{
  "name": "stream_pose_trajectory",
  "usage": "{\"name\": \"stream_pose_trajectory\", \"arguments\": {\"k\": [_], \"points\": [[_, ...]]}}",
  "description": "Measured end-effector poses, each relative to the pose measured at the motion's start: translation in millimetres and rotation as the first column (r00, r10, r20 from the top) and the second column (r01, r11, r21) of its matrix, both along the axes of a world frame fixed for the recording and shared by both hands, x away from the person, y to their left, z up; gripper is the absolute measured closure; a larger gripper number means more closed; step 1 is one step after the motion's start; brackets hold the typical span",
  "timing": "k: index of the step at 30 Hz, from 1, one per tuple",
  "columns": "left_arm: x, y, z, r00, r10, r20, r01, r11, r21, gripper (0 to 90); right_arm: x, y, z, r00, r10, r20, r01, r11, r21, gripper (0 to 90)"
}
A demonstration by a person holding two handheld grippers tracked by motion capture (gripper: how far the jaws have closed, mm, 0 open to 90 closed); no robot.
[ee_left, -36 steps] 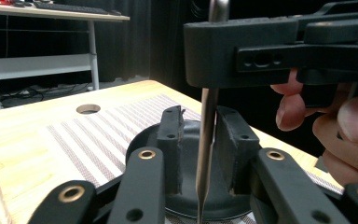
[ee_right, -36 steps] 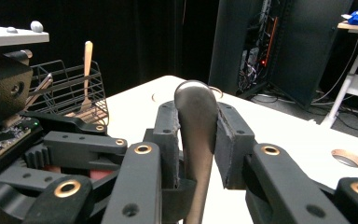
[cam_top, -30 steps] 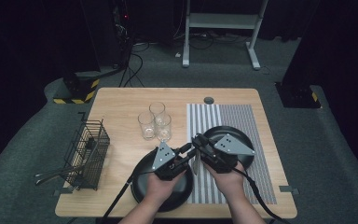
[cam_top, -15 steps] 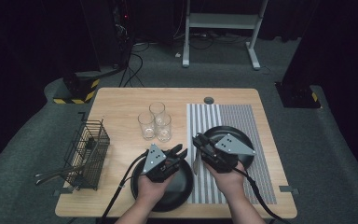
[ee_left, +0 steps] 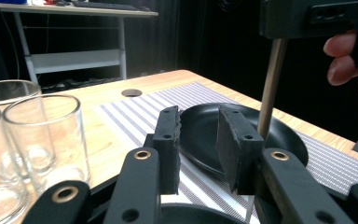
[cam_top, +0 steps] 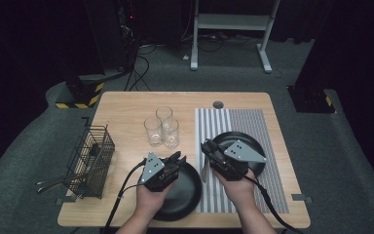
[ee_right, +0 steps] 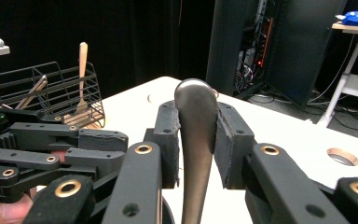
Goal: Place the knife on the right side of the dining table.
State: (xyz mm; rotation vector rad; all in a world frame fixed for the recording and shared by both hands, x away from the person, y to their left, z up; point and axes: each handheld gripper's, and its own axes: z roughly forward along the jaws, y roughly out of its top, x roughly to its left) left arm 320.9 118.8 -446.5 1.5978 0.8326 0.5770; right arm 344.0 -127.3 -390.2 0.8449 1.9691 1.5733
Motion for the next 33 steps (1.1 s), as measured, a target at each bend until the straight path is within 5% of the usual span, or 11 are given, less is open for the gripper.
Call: {"name": "stream_pose_trajectory", "arguments": {"k": [17,33], "points": [[-7.0,47.5,-16.5,0.9931,0.117,-0.012,-0.116,0.9906,0.073,66.0,-1.9,-1.9,0.1,1.0,-0.004,0.001,0.004,1.0,-0.003,72.7],[-19.7,95.3,-38.0,0.9613,0.275,-0.005,-0.271,0.9477,0.169,57.6,-0.4,-2.2,13.5,0.9964,-0.069,0.05,0.069,0.998,-0.009,73.3]]}}
